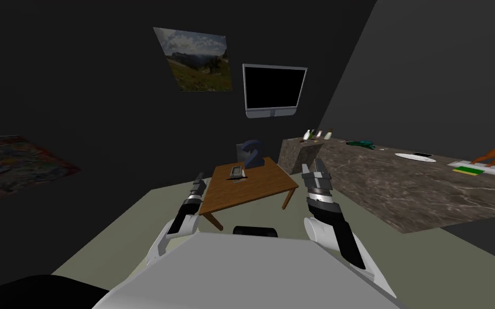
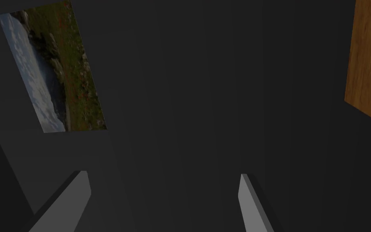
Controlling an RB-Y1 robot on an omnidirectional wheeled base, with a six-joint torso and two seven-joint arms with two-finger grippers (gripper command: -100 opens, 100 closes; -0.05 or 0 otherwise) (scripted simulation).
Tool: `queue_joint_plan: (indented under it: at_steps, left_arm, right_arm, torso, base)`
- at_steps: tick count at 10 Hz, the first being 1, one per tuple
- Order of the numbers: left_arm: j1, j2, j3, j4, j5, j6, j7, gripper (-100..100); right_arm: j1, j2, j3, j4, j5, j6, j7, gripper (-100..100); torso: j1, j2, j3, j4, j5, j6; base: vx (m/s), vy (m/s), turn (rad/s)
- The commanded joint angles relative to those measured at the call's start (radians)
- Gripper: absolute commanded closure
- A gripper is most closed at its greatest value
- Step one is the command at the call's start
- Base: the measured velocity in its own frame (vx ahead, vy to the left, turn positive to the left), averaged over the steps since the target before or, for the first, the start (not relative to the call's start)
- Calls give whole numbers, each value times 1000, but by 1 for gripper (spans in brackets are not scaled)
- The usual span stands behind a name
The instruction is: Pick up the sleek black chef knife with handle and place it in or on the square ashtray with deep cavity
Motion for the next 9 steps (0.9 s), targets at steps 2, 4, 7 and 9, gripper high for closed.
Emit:
queue_joint_plan:
  at_steps: [2, 4, 7, 9]
  left_arm:
    - [-14, 24, 31, 71, 10, 27, 12, -100]
    - [-30, 39, 54, 123, 17, 59, 17, -100]
    - [-64, 68, 99, 212, 31, 124, 30, -100]
    - [-82, 82, 121, 276, 39, 156, 37, -100]
  right_arm:
    - [0, 0, 0, 0, 0, 0, 0, 0]
    - [0, 0, 0, 0, 0, 0, 0, 0]
    - [0, 0, 0, 0, 0, 0, 0, 0]
    - [0, 0, 0, 0, 0, 0, 0, 0]
  torso:
    - [0, 0, 0, 0, 0, 1]
    - [-1, 0, 0, 0, 0, 1]
    - [0, -1, -1, 0, 0, 0]
    - [-1, -1, -1, 0, 0, 0]
  base:
    - [-33, 4, -181]
    - [-37, 2, -207]
    - [-31, 1, -222]
    - [-27, -8, -201]
